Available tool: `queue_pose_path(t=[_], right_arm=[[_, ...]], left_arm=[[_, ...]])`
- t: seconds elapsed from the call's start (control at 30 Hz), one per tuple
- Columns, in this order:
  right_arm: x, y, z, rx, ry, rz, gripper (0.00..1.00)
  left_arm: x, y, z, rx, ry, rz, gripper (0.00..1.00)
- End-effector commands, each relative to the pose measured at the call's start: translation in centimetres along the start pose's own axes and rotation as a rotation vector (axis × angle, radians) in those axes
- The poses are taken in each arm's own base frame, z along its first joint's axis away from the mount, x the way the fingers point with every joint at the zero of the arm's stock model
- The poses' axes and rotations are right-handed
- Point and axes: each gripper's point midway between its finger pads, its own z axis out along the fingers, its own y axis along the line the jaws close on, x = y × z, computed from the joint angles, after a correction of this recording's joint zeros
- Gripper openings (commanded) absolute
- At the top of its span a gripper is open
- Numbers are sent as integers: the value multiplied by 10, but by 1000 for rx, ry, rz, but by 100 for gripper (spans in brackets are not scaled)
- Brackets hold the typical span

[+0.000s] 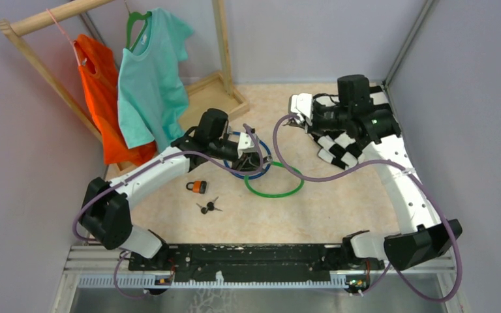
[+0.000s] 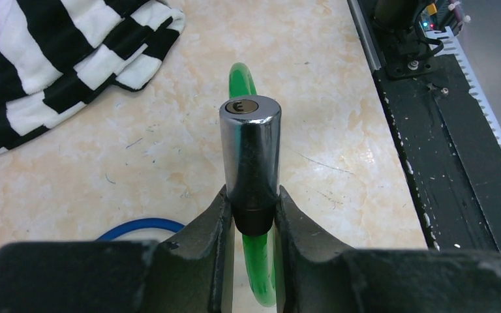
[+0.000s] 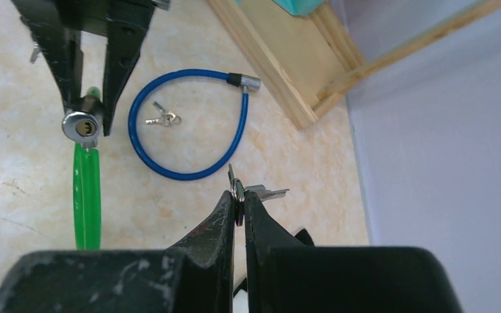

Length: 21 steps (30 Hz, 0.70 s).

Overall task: Lock with the key
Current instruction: Lock the lock, then place the lock at the center of the board.

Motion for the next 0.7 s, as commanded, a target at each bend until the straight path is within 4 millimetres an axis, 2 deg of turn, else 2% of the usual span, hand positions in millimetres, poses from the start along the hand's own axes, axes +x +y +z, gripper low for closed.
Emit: queue_pose_path(t=[0.0,0.2,0.37,0.5,0.67], right_arm=[[2,-22,-19,187,3,70,0],[42,-40,-46,450,69,358,0],[66,-45,-81,633,84,552,0],[83,-37,-101,717,109,640,0],[98,-11,-99,686,170,706,0]], left_arm=[[0,-2,-2,-26,8,-50,0],[-23,23,4,-98,-60,-155,0],[-46,49,19,-113,-145,-302,0],[-59,76,33,-119,-202,-423,0],[-51,103,58,-82,-229,-579,1]])
